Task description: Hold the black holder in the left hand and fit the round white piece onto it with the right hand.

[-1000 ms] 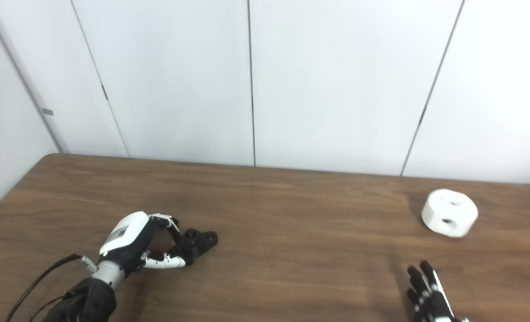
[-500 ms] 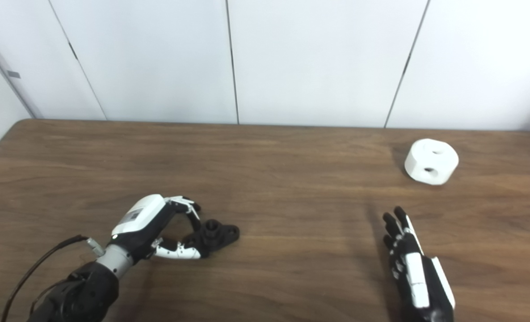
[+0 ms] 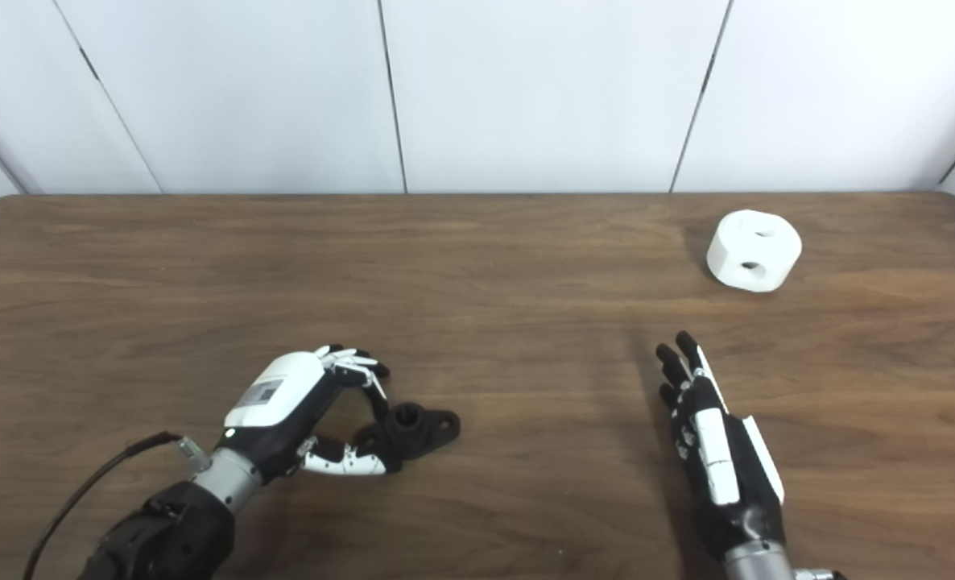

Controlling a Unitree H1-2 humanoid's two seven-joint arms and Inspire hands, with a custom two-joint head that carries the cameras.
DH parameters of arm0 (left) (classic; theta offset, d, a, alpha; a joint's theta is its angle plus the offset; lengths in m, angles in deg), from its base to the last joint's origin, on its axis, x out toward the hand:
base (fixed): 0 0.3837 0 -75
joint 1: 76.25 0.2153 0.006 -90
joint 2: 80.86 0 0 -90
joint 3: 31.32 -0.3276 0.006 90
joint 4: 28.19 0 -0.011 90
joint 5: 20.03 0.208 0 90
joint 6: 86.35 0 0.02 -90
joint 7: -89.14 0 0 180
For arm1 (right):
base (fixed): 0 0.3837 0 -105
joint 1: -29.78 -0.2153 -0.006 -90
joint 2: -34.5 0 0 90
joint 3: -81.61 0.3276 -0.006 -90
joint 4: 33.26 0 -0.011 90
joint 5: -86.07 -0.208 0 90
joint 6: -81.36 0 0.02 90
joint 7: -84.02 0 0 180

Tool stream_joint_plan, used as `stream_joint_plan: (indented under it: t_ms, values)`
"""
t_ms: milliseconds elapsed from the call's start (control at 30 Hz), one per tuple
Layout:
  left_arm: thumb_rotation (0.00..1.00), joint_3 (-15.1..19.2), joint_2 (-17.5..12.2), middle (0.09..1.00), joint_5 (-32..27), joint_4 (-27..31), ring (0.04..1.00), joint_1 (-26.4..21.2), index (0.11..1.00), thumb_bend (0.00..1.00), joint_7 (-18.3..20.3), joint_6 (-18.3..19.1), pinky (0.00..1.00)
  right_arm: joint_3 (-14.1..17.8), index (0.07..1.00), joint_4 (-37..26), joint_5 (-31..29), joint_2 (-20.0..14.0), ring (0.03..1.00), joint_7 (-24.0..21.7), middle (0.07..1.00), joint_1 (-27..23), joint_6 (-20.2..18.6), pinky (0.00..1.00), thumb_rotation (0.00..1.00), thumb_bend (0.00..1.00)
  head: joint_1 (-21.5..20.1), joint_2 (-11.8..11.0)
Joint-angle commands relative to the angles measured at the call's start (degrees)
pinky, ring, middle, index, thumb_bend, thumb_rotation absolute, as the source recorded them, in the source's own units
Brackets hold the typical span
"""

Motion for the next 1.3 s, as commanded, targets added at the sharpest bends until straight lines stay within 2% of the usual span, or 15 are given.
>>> stream_joint_plan:
  t_ms: [0,333,600,900,1000,1133,1267]
  values:
    - [0.06,-2.17,0.9,0.8,0.62,0.23,0.889,1.13,0.488,0.51,1.95,-1.12,0.97,-0.32,1.0,-2.18,0.42,1.91,1.0,-0.01,0.965,-0.54,0.44,1.0,0.95,0.58,-0.07,0.04]
    - [0.06,-4.46,2.42,0.799,4.46,-3.54,0.891,2.16,0.489,0.51,-1.94,-4.93,0.95,0.16,1.0,-1.88,0.01,2.06,1.0,0.34,0.969,-0.42,0.64,1.0,0.92,0.6,-0.56,0.27]
    - [0.06,-3.26,3.65,0.79,2.52,-6.78,0.88,2.8,0.489,0.51,-6.12,-8.43,0.93,0.14,1.0,-1.91,0.11,1.94,1.0,0.57,0.973,-0.83,-0.37,1.0,0.93,0.62,-0.99,0.4]
    - [0.06,-2.7,3.05,0.797,2.18,-7.76,0.886,3.26,0.489,0.51,-6.73,-10.35,0.92,0.04,1.0,-1.53,1.06,2.06,1.0,0.66,0.972,-0.96,1.22,1.0,0.91,0.63,-1.89,0.47]
    - [0.06,-2.81,2.82,0.801,2.77,-7.78,0.888,3.43,0.489,0.51,-6.59,-10.4,0.92,0.24,1.0,-1.47,0.98,2.11,1.0,0.51,0.974,-1.13,1.84,1.0,0.85,0.59,-2.16,0.12]
    - [0.06,-3.03,2.54,0.802,3.81,-7.9,0.889,3.73,0.489,0.51,-6.45,-10.21,0.92,0.44,0.999,-2.54,2.11,2.28,1.0,1.39,0.97,-1.81,0.96,1.0,0.7,0.5,-2.53,-0.31]
    - [0.06,-3.09,2.08,0.801,4.39,-7.85,0.889,4.02,0.489,0.51,-6.64,-10.58,0.92,1.0,0.981,-4.61,5.04,1.54,0.977,2.8,0.957,-3.06,0.04,1.0,0.58,0.48,-3.53,-0.62]
